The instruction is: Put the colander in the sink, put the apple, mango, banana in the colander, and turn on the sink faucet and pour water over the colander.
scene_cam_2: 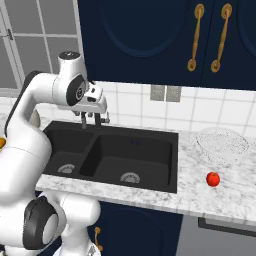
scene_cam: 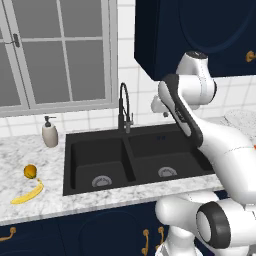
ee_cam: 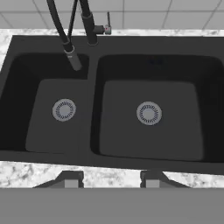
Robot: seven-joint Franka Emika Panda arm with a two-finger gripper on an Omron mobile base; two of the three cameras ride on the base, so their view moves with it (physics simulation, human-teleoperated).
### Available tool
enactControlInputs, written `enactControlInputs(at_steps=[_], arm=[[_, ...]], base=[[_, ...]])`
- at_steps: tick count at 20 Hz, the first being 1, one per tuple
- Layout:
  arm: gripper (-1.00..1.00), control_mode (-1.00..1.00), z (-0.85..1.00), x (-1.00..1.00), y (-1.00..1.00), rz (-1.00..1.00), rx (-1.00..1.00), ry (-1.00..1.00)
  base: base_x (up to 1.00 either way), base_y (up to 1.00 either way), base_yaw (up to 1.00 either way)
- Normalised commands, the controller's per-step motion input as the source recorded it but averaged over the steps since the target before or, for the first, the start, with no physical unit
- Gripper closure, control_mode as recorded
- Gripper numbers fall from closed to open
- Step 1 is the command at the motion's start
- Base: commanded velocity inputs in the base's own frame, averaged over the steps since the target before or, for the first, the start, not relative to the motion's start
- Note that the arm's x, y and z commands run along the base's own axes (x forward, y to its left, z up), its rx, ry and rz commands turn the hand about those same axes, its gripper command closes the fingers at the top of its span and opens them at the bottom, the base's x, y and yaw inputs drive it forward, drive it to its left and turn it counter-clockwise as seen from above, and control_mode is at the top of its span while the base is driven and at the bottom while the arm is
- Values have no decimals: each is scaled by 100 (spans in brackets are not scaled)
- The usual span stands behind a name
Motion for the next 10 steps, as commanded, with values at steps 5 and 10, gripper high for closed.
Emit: enactControlInputs(at_steps=[5,10], arm=[[-100,-100,-7,-36,-1,0,-4,-4],[-100,-100,-15,-61,-16,0,-8,-10]], base=[[0,0,0],[0,0,0]])
